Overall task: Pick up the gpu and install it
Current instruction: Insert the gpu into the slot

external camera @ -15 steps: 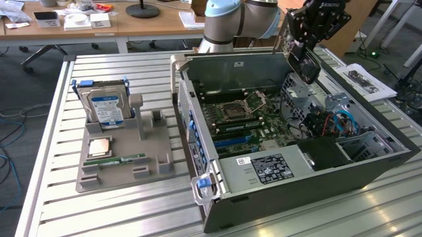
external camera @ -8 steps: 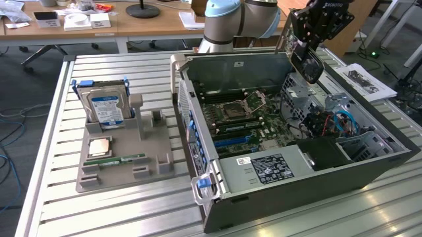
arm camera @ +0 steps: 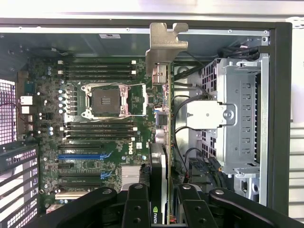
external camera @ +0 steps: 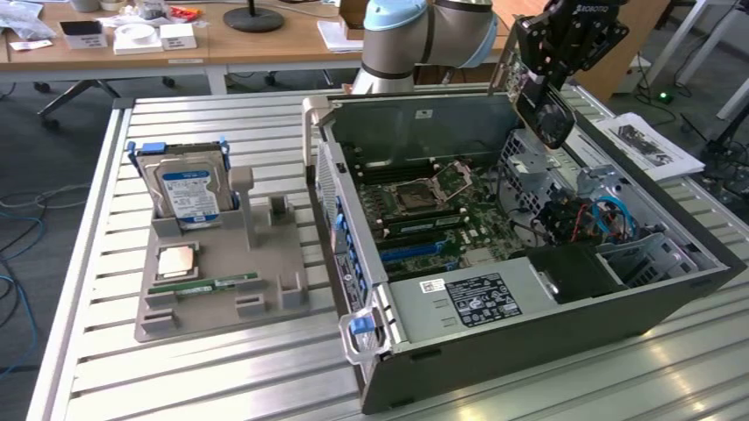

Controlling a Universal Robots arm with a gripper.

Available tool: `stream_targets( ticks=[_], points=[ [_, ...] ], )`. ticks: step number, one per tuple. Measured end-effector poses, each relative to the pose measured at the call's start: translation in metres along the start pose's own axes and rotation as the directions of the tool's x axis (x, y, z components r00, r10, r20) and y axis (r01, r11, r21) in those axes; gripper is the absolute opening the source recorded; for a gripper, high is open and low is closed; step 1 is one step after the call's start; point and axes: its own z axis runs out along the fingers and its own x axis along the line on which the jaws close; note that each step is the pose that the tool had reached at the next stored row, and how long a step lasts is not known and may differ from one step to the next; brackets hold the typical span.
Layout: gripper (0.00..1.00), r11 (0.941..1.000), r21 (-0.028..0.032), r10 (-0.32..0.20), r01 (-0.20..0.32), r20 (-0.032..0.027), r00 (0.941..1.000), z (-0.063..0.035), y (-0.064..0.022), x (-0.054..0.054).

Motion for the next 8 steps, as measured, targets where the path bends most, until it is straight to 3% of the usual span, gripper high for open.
stream_targets(
  ticks=[8],
  points=[
    [0.27,0.9999,-0.0004,-0.014,0.014,-0.0007,0.9999,0.0,0.0,0.0]
  ],
)
